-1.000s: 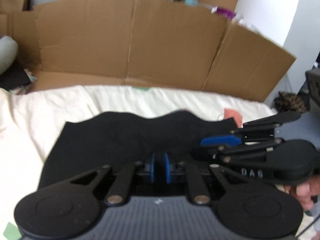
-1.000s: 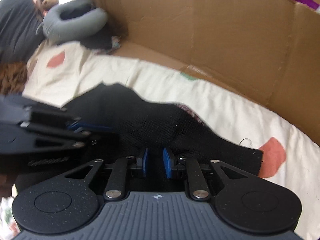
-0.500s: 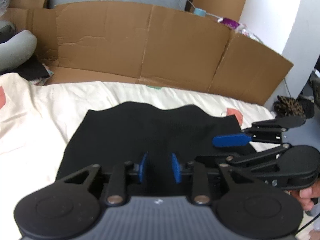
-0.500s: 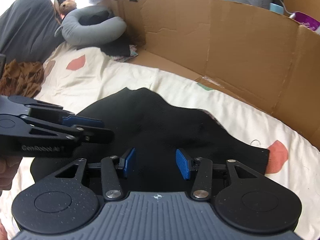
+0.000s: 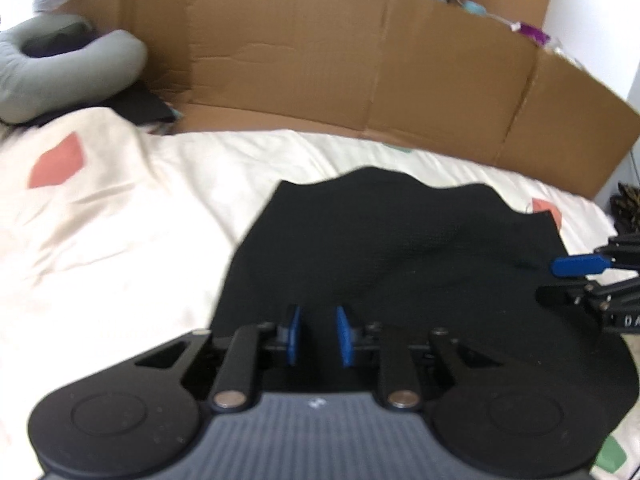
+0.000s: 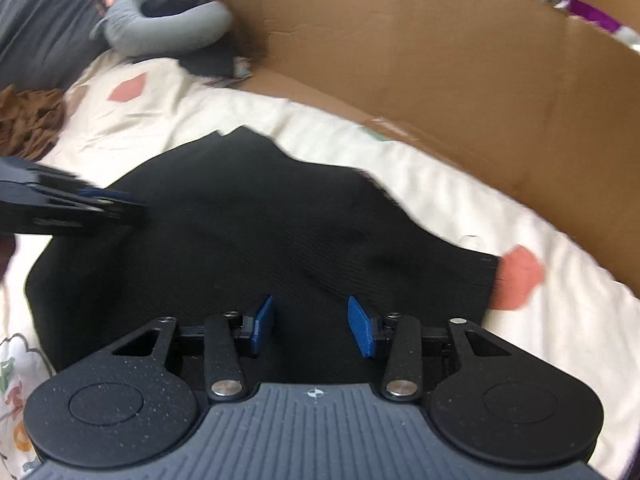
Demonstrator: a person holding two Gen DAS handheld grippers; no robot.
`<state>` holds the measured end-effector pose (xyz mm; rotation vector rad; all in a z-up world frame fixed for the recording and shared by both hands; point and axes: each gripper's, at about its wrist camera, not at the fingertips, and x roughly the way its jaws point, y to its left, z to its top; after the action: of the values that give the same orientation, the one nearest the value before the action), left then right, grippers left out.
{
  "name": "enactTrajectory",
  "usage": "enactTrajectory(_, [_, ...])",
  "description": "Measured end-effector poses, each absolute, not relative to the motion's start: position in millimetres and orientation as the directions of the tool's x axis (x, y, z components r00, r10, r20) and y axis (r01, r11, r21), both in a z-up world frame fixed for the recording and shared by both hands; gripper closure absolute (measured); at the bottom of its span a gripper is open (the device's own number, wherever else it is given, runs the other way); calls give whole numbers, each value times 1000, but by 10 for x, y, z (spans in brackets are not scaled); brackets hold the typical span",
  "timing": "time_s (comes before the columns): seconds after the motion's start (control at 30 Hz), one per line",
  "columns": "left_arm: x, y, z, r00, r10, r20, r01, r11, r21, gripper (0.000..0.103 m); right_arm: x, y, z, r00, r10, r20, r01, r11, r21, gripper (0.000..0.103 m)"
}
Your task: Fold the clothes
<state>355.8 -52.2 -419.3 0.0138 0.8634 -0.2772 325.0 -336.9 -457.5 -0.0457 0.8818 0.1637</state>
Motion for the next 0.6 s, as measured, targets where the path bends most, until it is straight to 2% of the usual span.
enactTrajectory(0.2, [3309,-490,-4002,620,-289,-730,281,950,-138,80,3070,-3391,-4405,652,151,-743,-148,986,71,56])
enactTrajectory(0.37, [3136,-626,-3975,596,-336,-729,326,931,-163,76,2962,-3205,-4395,642,172,-747,-163,983,86,56])
enactTrajectory(0.6, [3008,-811,-4240,547,-324,-772,332,930,-155,76,2819,-2862,-4576,597,187,-780,-235,971,53,56])
